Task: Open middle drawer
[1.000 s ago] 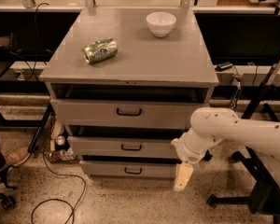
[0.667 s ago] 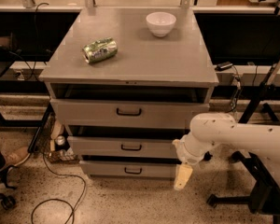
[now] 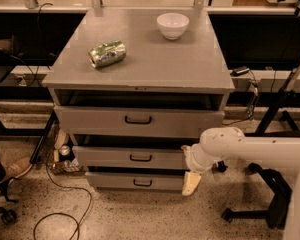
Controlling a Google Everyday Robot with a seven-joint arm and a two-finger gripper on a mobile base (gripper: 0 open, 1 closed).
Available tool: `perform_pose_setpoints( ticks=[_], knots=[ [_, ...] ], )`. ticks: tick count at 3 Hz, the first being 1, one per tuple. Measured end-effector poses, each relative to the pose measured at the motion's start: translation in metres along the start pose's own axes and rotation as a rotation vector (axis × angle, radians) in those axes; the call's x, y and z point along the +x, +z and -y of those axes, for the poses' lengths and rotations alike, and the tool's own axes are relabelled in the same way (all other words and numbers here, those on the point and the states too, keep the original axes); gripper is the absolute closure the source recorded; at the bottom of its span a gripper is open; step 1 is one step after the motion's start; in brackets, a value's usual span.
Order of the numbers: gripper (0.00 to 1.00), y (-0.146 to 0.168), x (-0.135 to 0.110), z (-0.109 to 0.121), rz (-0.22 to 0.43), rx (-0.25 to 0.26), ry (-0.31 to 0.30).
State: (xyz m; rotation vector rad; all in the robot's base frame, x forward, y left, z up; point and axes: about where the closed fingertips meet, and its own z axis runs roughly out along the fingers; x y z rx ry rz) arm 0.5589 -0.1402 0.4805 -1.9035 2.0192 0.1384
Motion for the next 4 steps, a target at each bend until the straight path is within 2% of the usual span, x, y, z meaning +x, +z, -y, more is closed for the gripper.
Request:
perform_pose_setpoints(
  ticks=[1,3,4],
  knots=[
    [0.00,0.020,-0.001,0.015,0.008,0.037,-0.017],
    [0.00,0.055,-0.003,0.048,0.062,0.089,-0.005],
    [0.02,0.088,0.001,0.061,0.068,0.089,0.015]
  ],
)
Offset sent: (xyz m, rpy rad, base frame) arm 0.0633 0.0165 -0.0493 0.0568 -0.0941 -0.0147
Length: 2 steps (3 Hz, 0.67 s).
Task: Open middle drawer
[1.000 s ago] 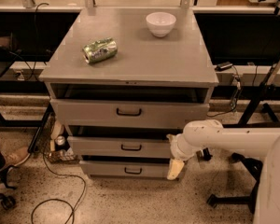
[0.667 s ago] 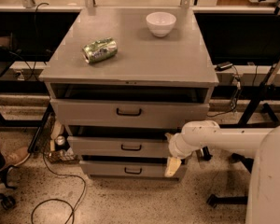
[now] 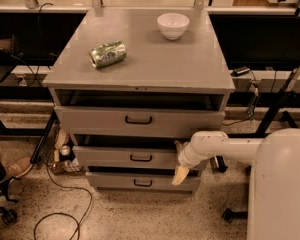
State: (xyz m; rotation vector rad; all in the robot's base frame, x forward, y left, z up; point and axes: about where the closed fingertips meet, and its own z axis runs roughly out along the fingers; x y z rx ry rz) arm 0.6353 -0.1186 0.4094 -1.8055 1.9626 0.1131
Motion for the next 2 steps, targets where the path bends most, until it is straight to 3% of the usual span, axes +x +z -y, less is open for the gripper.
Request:
perform_pose_setpoints(
  ticks=[1,2],
  knots=[
    [0.25,0.0191,0.0081,-0.0058,0.011,-0.021,0.022],
    [0.48,0.0132,0.0055,-0.0042,0.011,-0.021,0.022]
  ],
)
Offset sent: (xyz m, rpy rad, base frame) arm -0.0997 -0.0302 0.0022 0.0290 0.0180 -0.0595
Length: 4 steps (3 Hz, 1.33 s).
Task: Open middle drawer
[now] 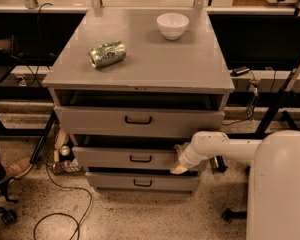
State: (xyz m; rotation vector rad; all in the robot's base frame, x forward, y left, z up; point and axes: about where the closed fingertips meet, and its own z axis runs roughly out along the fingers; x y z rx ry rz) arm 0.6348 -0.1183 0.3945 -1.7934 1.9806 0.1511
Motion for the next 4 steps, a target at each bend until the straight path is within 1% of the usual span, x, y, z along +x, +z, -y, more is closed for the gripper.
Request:
perform_pose_setpoints(
  ticks=[2,3,4],
  knots=[
    [0.95,-0.010,-0.005,0.002,0.000,0.000,0.000],
    [1.00,-0.010,-0.005,0.002,0.000,0.000,0.000],
    [1.00,-0.024,-0.004,-0.016,0.004,-0.009,0.014]
  ],
)
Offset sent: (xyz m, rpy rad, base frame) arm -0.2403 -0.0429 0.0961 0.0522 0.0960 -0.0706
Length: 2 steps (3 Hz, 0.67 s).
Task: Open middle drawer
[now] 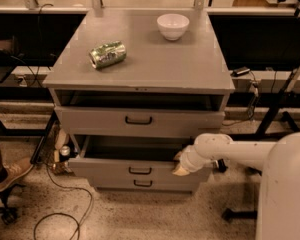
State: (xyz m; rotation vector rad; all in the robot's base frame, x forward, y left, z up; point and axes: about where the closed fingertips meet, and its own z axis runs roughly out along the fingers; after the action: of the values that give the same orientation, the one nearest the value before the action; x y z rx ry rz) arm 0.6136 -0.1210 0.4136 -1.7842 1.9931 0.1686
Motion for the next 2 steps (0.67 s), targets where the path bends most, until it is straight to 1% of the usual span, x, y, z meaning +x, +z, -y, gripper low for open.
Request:
perform_pose_setpoints(
  ticks=[1,2],
  knots=[
    [1.00,0.001,0.000,0.000,0.000,0.000,0.000],
    [1.00,-0.012,0.001,-0.030,0.016,-0.022,0.035]
  ],
)
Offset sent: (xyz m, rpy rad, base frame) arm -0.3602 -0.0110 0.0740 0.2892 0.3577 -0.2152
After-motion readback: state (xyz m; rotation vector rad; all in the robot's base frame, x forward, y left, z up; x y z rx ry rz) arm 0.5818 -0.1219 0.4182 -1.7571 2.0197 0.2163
